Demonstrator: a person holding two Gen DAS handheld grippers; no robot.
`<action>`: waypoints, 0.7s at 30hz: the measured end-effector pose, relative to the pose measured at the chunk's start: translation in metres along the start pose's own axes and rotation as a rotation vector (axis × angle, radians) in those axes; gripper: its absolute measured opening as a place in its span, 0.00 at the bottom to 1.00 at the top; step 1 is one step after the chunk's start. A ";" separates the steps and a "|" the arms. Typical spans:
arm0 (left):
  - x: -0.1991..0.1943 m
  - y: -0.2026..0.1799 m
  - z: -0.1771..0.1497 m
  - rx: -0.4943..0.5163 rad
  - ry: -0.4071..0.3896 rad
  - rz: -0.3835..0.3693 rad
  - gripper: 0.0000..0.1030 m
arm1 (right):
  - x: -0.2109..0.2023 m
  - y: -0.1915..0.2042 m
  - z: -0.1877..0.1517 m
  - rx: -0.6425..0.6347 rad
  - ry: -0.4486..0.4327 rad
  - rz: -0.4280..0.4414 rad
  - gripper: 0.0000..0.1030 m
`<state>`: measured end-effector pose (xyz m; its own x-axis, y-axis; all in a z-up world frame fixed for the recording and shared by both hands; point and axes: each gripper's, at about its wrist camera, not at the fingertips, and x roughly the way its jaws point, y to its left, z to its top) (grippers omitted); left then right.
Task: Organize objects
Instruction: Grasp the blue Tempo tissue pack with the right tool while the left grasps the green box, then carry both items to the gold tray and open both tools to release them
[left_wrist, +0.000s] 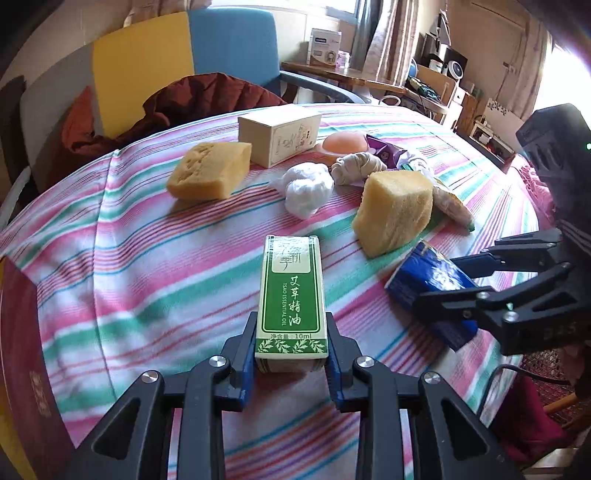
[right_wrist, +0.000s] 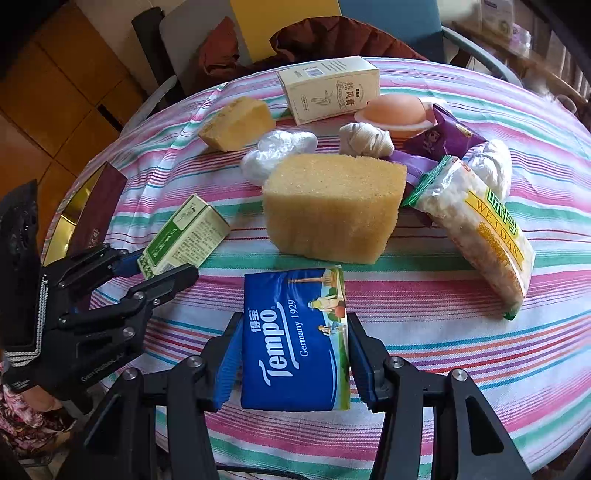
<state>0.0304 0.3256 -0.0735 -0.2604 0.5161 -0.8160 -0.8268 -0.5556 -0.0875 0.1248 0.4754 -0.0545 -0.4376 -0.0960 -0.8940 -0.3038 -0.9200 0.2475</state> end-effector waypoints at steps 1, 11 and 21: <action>-0.004 0.003 -0.004 -0.021 -0.002 -0.005 0.29 | 0.000 0.001 0.000 -0.009 -0.002 -0.009 0.51; -0.058 0.028 -0.036 -0.167 -0.089 -0.022 0.29 | 0.003 0.008 0.000 -0.027 -0.041 0.017 0.51; -0.125 0.073 -0.058 -0.262 -0.198 0.070 0.29 | 0.005 0.021 -0.003 -0.042 -0.080 0.102 0.51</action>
<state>0.0310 0.1827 -0.0114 -0.4251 0.5730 -0.7007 -0.6542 -0.7295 -0.1997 0.1187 0.4543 -0.0551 -0.5309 -0.1611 -0.8320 -0.2196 -0.9221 0.3186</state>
